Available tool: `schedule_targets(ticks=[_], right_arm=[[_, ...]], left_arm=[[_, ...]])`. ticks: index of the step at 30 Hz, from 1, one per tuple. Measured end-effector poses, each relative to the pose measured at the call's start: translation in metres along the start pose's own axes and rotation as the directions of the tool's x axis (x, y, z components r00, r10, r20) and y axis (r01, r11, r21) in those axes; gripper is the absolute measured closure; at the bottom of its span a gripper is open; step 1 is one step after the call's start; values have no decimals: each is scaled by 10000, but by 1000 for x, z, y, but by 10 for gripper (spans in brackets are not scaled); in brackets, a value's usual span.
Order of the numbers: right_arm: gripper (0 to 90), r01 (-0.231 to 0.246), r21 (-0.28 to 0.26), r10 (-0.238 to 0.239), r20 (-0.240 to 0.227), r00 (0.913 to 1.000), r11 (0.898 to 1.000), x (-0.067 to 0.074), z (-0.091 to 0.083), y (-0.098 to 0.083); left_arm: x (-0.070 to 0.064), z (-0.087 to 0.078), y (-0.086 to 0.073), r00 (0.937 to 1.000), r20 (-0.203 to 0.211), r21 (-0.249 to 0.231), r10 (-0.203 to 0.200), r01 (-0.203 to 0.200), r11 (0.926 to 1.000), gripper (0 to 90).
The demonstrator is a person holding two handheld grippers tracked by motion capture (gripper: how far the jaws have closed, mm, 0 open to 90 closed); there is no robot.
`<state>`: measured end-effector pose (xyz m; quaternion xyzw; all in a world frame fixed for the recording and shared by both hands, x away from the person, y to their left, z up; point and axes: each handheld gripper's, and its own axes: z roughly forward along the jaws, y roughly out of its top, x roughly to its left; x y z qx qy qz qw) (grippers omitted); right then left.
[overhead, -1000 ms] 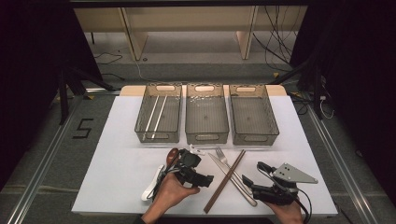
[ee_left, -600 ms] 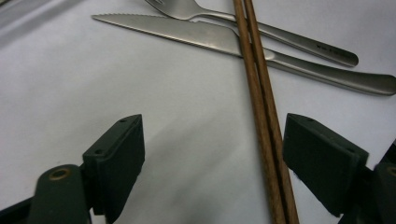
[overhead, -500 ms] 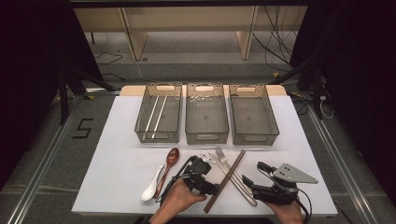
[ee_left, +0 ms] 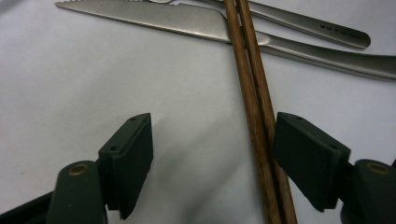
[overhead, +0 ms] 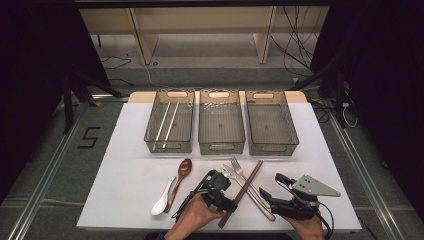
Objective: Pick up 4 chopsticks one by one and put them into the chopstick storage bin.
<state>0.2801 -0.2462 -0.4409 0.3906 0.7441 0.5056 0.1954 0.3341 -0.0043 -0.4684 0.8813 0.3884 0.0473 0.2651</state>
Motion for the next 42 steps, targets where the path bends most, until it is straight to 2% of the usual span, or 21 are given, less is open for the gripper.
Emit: schedule_targets(ticks=[10,20,24,29,34,37,42], right_arm=[[242,19,-4,-19,-2,10000,10000,0,0,0],[242,20,14,-20,8,10000,10000,0,0,0],[241,28,25,-28,7,10000,10000,0,1,0],[242,35,29,-35,5,10000,10000,1,1,0],[242,23,30,-23,11,10000,10000,0,1,0],[242,15,39,-15,13,10000,10000,0,1,0],[242,-9,21,9,15,10000,10000,0,1,0]], left_arm=[[0,3,0,9997,-186,104,130,-128,9999,352],[5,1,0,9987,-413,15,315,-315,9995,550],[5,1,0,9969,-596,51,521,-519,9986,613],[6,1,1,9961,-564,118,675,-669,9977,699],[11,1,2,9974,-433,175,571,-564,9983,778],[15,0,2,9988,-265,140,401,-397,9991,790],[19,-1,2,9995,-210,159,228,-225,9996,805]])
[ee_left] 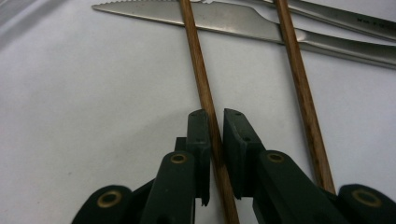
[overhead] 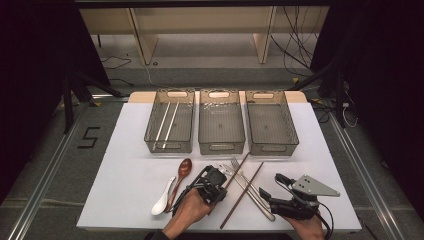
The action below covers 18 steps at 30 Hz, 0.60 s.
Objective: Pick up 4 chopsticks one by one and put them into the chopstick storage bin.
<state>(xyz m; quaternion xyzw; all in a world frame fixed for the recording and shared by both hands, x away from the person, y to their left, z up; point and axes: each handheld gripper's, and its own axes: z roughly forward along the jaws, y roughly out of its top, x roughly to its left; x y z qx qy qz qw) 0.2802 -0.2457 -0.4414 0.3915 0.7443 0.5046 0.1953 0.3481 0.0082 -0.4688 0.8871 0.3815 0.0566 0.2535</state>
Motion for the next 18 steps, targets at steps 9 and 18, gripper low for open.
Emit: schedule_targets(ticks=[9,18], right_arm=[[243,-27,36,27,2,10000,10000,-1,0,0],[243,-12,-11,12,5,10000,10000,-1,0,0]], left_arm=[[9,-3,-2,9999,-26,139,-115,116,9998,835],[11,-3,-2,10000,-32,157,74,-73,9998,839]])
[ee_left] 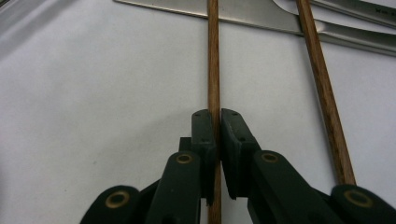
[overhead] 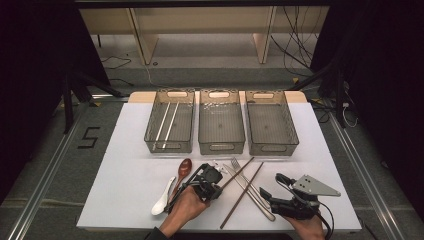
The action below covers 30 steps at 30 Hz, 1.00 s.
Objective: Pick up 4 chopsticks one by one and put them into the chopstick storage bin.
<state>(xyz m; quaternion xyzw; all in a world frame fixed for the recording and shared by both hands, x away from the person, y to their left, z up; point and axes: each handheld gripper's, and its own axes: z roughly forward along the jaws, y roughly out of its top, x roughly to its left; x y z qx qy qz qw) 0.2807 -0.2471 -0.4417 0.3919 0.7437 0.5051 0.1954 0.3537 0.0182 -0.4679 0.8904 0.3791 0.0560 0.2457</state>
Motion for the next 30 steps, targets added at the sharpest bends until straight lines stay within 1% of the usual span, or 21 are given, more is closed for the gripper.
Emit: schedule_targets(ticks=[7,13,18,19,22,24,25,27,30], right_arm=[[243,8,3,-8,-3,10000,10000,0,0,0],[243,17,5,-17,3,10000,10000,0,0,0],[243,8,7,-8,9,10000,10000,0,0,0],[243,9,8,-9,4,10000,10000,0,0,0],[243,3,0,-3,8,10000,10000,0,0,0],[243,-22,-6,22,17,10000,10000,0,0,0],[243,-32,-17,32,23,10000,10000,0,0,0],[243,-6,-8,6,16,10000,10000,0,0,0],[243,3,-10,-3,15,10000,10000,0,0,0]], left_arm=[[3,-6,0,9996,207,-196,215,-211,9996,841],[4,-12,1,9987,249,-327,453,-445,9985,841],[4,-18,1,9982,283,-409,538,-526,9978,842],[4,-20,2,9974,316,-356,653,-641,9973,842],[4,-26,2,9969,315,-485,718,-702,9964,842],[4,-32,4,9967,358,-666,723,-698,9953,842],[4,-35,5,9960,395,-653,797,-771,9949,842],[4,-40,6,9953,425,-831,867,-829,9931,841],[2,-44,6,9937,453,-967,1025,-977,9905,842]])
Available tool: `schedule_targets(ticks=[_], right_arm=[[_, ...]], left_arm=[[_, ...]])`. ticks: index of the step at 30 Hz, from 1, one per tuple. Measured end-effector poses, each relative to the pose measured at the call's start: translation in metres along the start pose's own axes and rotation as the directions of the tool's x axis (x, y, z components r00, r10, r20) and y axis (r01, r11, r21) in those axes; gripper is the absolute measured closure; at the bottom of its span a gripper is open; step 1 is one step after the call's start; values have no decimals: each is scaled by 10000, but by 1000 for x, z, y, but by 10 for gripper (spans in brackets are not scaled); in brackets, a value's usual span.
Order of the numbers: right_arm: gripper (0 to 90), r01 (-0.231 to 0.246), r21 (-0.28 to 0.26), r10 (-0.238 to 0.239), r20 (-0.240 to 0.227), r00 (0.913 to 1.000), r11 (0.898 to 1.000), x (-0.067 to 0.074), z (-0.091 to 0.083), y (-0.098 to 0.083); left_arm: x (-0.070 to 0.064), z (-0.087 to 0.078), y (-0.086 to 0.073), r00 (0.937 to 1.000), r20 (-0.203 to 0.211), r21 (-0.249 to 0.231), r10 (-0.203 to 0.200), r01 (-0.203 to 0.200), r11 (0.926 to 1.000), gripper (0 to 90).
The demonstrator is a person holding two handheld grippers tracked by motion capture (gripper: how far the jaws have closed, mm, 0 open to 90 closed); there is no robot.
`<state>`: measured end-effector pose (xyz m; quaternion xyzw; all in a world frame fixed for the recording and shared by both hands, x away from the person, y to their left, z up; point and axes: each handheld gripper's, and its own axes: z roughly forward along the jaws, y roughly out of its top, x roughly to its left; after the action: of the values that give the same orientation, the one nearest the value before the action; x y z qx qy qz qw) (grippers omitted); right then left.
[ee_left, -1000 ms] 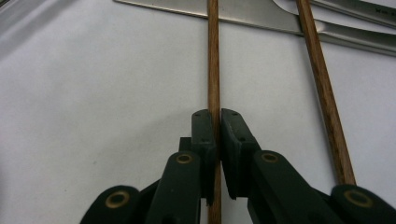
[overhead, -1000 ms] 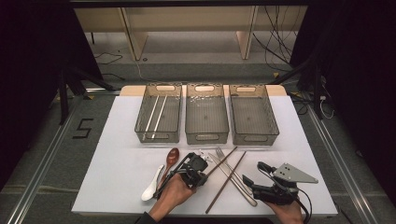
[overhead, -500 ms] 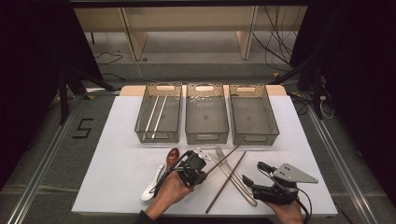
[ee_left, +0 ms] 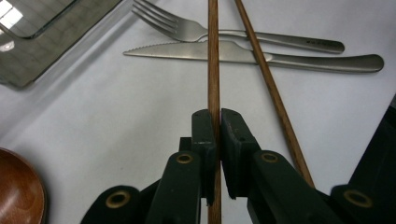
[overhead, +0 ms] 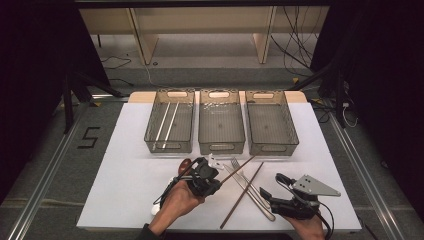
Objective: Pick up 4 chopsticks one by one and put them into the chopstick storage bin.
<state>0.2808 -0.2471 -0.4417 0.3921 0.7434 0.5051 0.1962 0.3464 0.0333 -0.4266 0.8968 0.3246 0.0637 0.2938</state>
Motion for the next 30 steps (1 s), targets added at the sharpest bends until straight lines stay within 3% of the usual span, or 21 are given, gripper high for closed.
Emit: schedule_targets(ticks=[6,14,22,30], right_arm=[[243,-5,0,5,5,10000,10000,0,0,0],[243,-44,1,44,3,10000,10000,0,0,0],[243,-38,9,38,-2,10000,10000,0,0,0],[243,-37,-2,37,0,10000,10000,0,0,0]], left_arm=[[2,-9,4,10000,-19,-252,65,-65,9997,842],[23,-28,11,9991,-323,-861,-273,245,9960,841],[50,-46,16,9948,-621,-1433,-813,717,9871,841],[76,-57,20,9854,-1037,-1945,-1351,1131,9744,841]])
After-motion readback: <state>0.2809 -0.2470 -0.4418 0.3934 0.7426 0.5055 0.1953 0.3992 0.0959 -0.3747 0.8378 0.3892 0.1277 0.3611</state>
